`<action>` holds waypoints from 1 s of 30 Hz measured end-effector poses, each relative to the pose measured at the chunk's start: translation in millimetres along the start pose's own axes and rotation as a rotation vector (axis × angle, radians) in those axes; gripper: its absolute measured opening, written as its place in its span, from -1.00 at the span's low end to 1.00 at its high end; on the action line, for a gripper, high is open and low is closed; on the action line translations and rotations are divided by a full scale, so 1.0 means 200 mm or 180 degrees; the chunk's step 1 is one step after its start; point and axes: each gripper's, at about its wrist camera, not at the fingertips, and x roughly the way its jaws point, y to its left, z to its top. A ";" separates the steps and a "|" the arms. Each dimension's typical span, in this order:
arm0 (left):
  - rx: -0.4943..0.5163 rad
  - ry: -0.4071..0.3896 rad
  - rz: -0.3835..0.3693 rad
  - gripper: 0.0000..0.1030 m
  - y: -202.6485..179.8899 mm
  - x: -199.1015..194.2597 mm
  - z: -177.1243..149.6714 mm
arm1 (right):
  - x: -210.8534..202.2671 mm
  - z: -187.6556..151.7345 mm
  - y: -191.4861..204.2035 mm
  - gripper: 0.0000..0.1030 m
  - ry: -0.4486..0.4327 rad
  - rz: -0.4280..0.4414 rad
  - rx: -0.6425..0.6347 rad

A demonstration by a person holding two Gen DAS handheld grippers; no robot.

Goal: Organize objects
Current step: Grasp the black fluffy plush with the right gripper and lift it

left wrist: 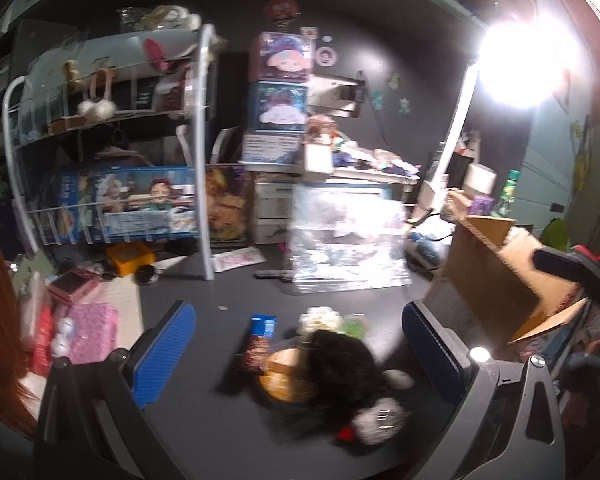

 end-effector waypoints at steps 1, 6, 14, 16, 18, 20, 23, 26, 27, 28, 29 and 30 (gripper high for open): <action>-0.0013 0.0004 0.0041 0.99 0.04 0.01 -0.01 | 0.02 0.00 0.04 1.00 0.0035 -0.0010 -0.0057; -0.0139 0.0074 0.0024 0.99 0.22 0.06 -0.07 | 0.31 -0.06 0.12 1.00 0.0471 0.0318 0.0203; -0.0244 0.0069 -0.0282 0.99 0.38 0.14 -0.19 | 0.68 -0.31 -0.01 1.00 0.0970 0.0149 0.0861; -0.0182 0.0053 -0.0276 0.99 0.38 0.16 -0.21 | 0.75 -0.35 -0.05 1.00 0.1071 0.0079 0.0943; -0.0075 0.0114 -0.0264 0.99 0.37 0.18 -0.22 | 0.81 -0.38 -0.10 1.00 0.1174 -0.0039 0.1024; -0.0011 0.0144 -0.0273 0.99 0.36 0.20 -0.22 | 0.84 -0.42 -0.14 1.00 0.1228 -0.0027 0.1138; 0.0029 0.0176 -0.0339 0.99 0.35 0.22 -0.23 | 0.88 -0.45 -0.19 1.00 0.1280 0.0074 0.1245; 0.0050 0.0249 -0.0381 0.99 0.33 0.25 -0.22 | 0.91 -0.47 -0.21 0.79 0.1335 0.0117 0.1317; 0.0064 0.0285 -0.0397 0.99 0.32 0.26 -0.22 | 0.91 -0.47 -0.22 0.64 0.1356 0.0112 0.1333; 0.0082 0.0307 -0.0414 0.99 0.31 0.26 -0.21 | 0.91 -0.48 -0.22 0.50 0.1364 0.0122 0.1346; 0.0101 0.0318 -0.0432 0.99 0.30 0.27 -0.21 | 0.90 -0.48 -0.23 0.49 0.1340 0.0130 0.1346; 0.0132 0.0338 -0.0458 0.99 0.29 0.27 -0.21 | 0.89 -0.48 -0.22 0.44 0.1319 0.0120 0.1325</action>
